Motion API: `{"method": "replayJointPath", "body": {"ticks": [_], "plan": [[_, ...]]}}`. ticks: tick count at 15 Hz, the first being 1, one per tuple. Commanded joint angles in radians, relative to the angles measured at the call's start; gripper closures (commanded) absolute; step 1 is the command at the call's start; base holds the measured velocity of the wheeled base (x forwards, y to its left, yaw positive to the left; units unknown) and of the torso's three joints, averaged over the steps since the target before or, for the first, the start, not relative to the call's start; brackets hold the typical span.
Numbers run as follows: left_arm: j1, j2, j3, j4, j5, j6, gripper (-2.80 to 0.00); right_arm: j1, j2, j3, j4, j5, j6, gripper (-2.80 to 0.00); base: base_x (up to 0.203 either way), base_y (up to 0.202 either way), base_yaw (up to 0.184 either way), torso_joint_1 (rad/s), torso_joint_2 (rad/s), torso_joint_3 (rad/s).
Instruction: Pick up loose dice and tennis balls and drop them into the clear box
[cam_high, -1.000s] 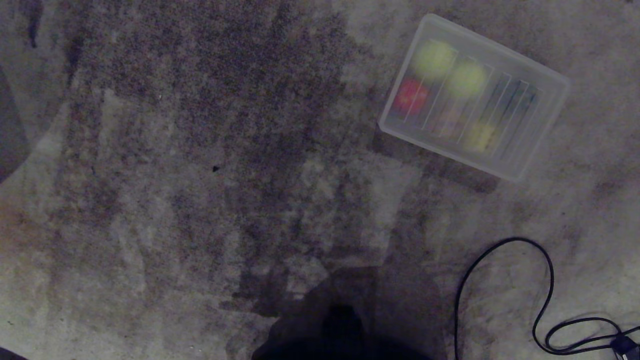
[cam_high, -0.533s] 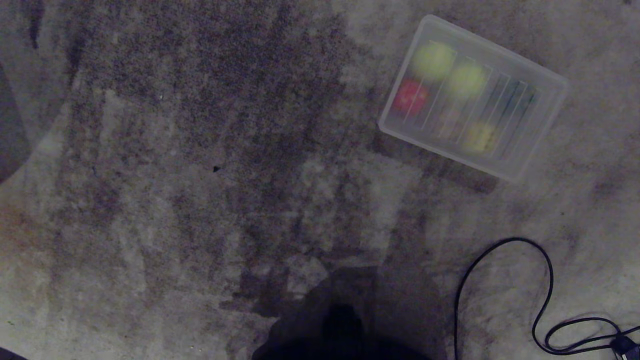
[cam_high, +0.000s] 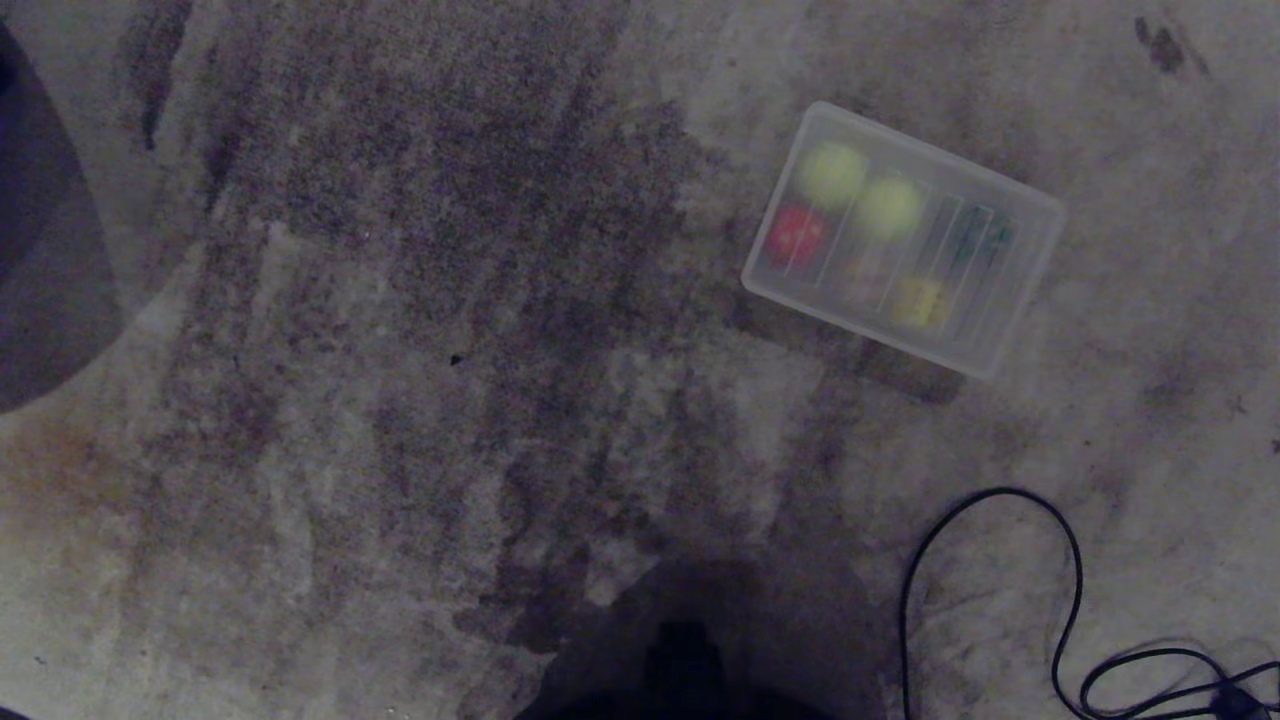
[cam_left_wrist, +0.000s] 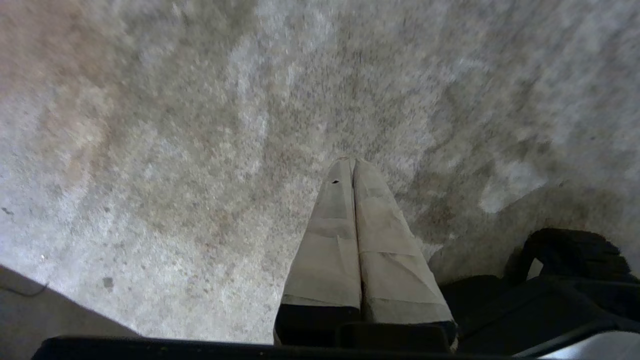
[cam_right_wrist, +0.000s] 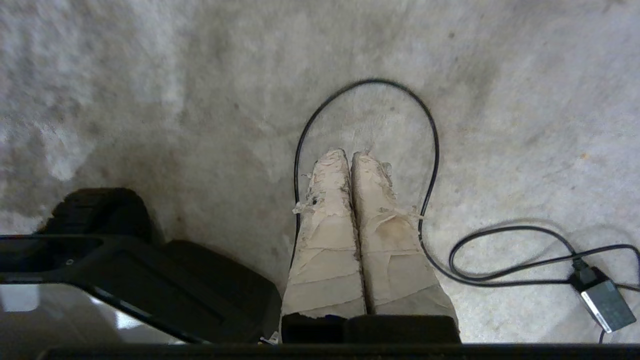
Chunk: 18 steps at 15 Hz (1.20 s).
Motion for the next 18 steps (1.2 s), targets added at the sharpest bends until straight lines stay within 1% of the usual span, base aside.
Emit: {"method": "replayJointPath", "body": {"ticks": [1, 3, 13, 14, 16, 18], "plan": [[0.000, 0.000, 0.002, 0.000, 0.001, 0.002, 0.00, 0.000, 0.003, 0.000, 0.000, -0.001, 0.001, 0.00, 0.000, 0.000, 0.000, 0.007, 0.00, 0.188], [0.000, 0.000, 0.002, 0.000, -0.004, 0.010, 0.00, 0.000, 0.003, 0.000, 0.000, -0.001, 0.000, 0.00, 0.000, 0.000, 0.000, 0.002, 0.00, 0.200], [0.000, 0.000, 0.002, -0.001, 0.001, -0.001, 0.00, 0.000, 0.003, 0.000, 0.000, -0.001, 0.002, 0.00, 0.000, 0.000, 0.000, 0.002, 0.00, 0.199], [0.000, 0.000, 0.002, 0.000, 0.002, -0.006, 0.00, 0.000, 0.003, 0.000, 0.000, -0.001, 0.000, 0.00, 0.000, 0.000, 0.000, -0.002, 0.00, 0.207], [0.000, 0.000, 0.002, -0.003, 0.014, -0.039, 0.00, 0.000, 0.003, 0.000, 0.000, -0.001, 0.000, 0.00, 0.000, 0.000, 0.000, 0.006, 0.00, 0.197], [0.000, 0.000, 0.002, -0.002, 0.014, -0.037, 0.00, 0.000, 0.003, 0.000, 0.000, -0.001, 0.000, 0.00, 0.000, 0.000, 0.000, 0.002, 0.00, 0.208]]}}
